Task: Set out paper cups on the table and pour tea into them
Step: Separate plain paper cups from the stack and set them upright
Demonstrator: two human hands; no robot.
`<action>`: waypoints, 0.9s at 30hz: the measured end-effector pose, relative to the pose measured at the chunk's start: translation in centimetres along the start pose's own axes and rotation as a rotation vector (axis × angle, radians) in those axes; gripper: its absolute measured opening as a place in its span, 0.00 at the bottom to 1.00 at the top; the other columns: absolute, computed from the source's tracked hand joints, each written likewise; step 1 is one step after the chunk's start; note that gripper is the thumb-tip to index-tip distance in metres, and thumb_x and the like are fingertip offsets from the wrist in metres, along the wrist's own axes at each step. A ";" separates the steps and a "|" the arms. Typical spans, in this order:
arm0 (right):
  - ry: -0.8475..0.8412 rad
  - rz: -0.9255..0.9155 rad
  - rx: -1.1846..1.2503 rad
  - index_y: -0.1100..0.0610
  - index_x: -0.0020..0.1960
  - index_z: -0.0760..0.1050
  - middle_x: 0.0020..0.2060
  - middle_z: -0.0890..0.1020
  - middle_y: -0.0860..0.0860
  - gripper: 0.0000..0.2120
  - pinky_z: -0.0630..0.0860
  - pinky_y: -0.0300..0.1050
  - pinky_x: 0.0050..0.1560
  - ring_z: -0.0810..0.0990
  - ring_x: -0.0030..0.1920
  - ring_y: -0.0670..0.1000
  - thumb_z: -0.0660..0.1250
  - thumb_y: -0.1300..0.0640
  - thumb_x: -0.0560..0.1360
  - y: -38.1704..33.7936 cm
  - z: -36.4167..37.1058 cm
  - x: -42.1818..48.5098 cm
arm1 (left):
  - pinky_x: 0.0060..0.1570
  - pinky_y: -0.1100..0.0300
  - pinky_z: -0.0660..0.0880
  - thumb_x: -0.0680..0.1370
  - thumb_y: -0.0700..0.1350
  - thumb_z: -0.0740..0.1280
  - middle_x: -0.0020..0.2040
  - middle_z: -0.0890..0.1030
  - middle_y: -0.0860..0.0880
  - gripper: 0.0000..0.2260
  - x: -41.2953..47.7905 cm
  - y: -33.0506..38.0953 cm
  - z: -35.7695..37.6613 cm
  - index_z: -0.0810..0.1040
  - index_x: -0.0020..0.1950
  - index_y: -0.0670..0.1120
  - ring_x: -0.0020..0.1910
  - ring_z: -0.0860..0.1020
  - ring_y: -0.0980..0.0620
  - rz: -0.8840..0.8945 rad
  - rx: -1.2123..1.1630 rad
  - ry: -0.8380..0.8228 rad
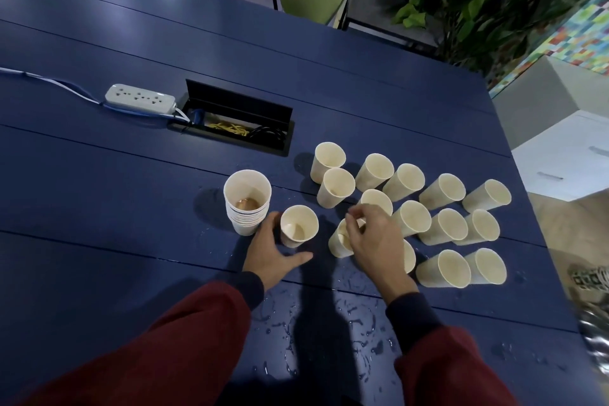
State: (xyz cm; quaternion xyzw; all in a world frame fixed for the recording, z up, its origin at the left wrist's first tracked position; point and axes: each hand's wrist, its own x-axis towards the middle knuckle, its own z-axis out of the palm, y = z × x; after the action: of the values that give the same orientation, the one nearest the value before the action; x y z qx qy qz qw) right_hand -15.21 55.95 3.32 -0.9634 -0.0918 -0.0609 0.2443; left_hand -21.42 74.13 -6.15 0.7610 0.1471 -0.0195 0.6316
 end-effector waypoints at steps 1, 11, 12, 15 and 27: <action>-0.009 -0.021 -0.021 0.57 0.50 0.81 0.46 0.83 0.52 0.05 0.71 0.46 0.42 0.80 0.45 0.55 0.69 0.56 0.78 -0.3 0.3 0.9 | 0.66 0.60 0.70 0.63 0.47 0.82 0.65 0.75 0.54 0.37 -0.8 -0.9 -0.3 0.69 0.68 0.51 0.65 0.73 0.56 -0.021 0.003 0.022; -0.369 -0.121 -0.500 0.58 0.58 0.74 0.53 0.80 0.56 0.08 0.69 0.48 0.38 0.82 0.50 0.60 0.62 0.61 0.79 -2.1 3.7 6.5 | 0.57 0.51 0.75 0.65 0.47 0.82 0.54 0.73 0.51 0.28 -1.9 -1.2 -4.4 0.69 0.57 0.49 0.54 0.74 0.51 -0.068 0.111 0.521; -0.376 -0.129 -0.498 0.58 0.55 0.75 0.51 0.81 0.56 0.06 0.68 0.48 0.38 0.82 0.49 0.60 0.62 0.61 0.79 -2.3 3.9 6.7 | 0.57 0.52 0.74 0.63 0.49 0.83 0.56 0.72 0.51 0.32 -1.4 -0.8 -4.8 0.69 0.59 0.49 0.56 0.74 0.51 -0.055 0.125 0.513; -0.346 -0.198 -0.501 0.57 0.49 0.75 0.45 0.80 0.54 0.03 0.68 0.47 0.37 0.81 0.45 0.59 0.63 0.60 0.79 -3.5 4.2 7.2 | 0.58 0.56 0.73 0.60 0.51 0.84 0.59 0.72 0.55 0.38 0.2 0.4 -5.5 0.69 0.65 0.52 0.60 0.73 0.53 -0.009 0.125 0.458; -0.386 -0.226 -0.278 0.58 0.55 0.80 0.51 0.81 0.54 0.13 0.76 0.50 0.46 0.81 0.50 0.59 0.63 0.51 0.81 -4.9 4.3 7.0 | 0.53 0.52 0.79 0.62 0.47 0.82 0.52 0.83 0.54 0.27 0.7 0.6 -6.0 0.74 0.57 0.51 0.52 0.81 0.51 -0.066 0.045 0.456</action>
State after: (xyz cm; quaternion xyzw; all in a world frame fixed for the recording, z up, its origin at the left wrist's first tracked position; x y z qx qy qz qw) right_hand -9.07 63.27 2.98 -0.9651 -0.2347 0.0849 0.0793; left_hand -21.57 79.99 -4.50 0.7544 0.3103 0.1292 0.5638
